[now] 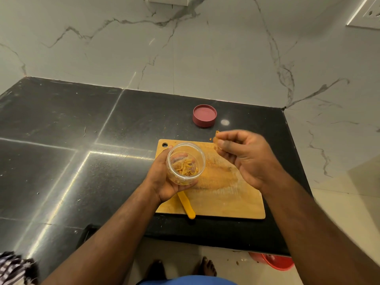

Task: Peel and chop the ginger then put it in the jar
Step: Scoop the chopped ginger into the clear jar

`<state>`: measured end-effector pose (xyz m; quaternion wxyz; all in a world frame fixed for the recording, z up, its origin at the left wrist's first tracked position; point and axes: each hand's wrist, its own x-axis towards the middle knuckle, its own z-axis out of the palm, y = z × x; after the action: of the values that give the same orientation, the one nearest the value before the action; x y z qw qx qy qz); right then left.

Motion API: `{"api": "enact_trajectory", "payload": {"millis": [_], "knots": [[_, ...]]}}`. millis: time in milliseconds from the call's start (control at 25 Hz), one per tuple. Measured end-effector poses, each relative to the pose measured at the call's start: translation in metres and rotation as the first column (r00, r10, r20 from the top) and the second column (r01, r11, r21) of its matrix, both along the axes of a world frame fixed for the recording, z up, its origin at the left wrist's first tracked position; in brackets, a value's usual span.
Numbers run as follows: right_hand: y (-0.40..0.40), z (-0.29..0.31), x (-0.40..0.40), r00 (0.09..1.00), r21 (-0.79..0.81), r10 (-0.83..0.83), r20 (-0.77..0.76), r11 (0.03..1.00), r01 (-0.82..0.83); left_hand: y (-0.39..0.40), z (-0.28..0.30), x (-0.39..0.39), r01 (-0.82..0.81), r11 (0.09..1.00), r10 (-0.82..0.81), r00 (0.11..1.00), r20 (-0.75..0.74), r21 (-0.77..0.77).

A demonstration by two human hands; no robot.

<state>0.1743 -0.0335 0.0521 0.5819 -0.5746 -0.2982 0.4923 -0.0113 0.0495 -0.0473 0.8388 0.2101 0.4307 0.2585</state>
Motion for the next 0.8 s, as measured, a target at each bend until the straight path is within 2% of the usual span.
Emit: {"api": "enact_trajectory", "payload": {"millis": [40,80,120,160,200,240,360,400,440,520,560,600,680,720,800], "knots": [[0.0,0.014,-0.011,0.963,0.077,0.063,0.262,0.993,-0.086,0.0,0.001,0.001,0.009,1.0,-0.009,1.0,0.008,0.007],[0.002,0.019,-0.023,0.817,0.096,0.099,0.569,0.978,-0.186,0.0,0.0,0.003,0.014,1.0,-0.015,1.0,0.016,0.012],[0.004,0.019,-0.034,0.594,0.057,0.13,0.794,0.957,-0.286,0.0,0.0,0.004,0.016,1.0,-0.016,1.0,0.025,0.012],[0.006,0.015,-0.044,0.393,-0.019,0.165,0.905,0.937,-0.35,0.0,0.001,0.005,0.016,1.0,-0.016,0.999,0.037,0.009],[0.008,0.014,-0.05,0.29,-0.072,0.188,0.938,0.927,-0.367,0.001,0.001,0.004,0.018,1.0,-0.018,0.999,0.05,0.007],[0.011,0.016,-0.05,0.275,-0.063,0.171,0.946,0.931,-0.36,0.002,0.001,0.003,0.021,1.0,-0.021,0.998,0.061,0.007],[0.016,0.032,-0.043,0.479,0.183,-0.028,0.877,0.942,-0.281,0.005,0.0,-0.001,0.027,1.0,-0.027,0.997,0.073,0.003],[0.017,0.035,-0.044,0.502,0.211,-0.052,0.863,0.941,-0.266,0.007,0.0,-0.002,0.031,1.0,-0.031,0.996,0.078,0.002],[0.018,0.035,-0.047,0.494,0.164,-0.001,0.869,0.944,-0.287,0.008,-0.001,-0.002,0.04,0.999,-0.04,0.996,0.083,0.004],[0.02,0.027,-0.055,0.407,-0.075,0.244,0.88,0.919,-0.387,0.01,-0.001,-0.002,0.05,0.999,-0.05,0.996,0.078,0.007],[0.023,0.025,-0.053,0.417,-0.116,0.296,0.859,0.907,-0.405,0.011,0.0,-0.003,0.048,0.999,-0.048,0.996,0.074,0.006],[0.03,0.022,-0.045,0.5,-0.062,0.264,0.825,0.921,-0.384,0.013,0.001,-0.003,0.042,0.999,-0.042,0.997,0.067,0.001],[0.05,0.012,-0.015,0.689,0.087,0.071,0.721,0.978,-0.192,0.016,0.003,-0.005,0.029,0.999,-0.027,0.998,0.055,-0.023],[0.064,0.001,0.004,0.7,0.069,0.009,0.714,0.994,-0.083,0.018,0.002,-0.006,0.025,0.999,-0.023,0.998,0.054,-0.027],[0.095,-0.031,0.035,0.582,-0.111,0.053,0.811,0.992,0.064,0.021,0.001,-0.007,0.007,1.0,-0.005,0.998,0.055,-0.025]]}}
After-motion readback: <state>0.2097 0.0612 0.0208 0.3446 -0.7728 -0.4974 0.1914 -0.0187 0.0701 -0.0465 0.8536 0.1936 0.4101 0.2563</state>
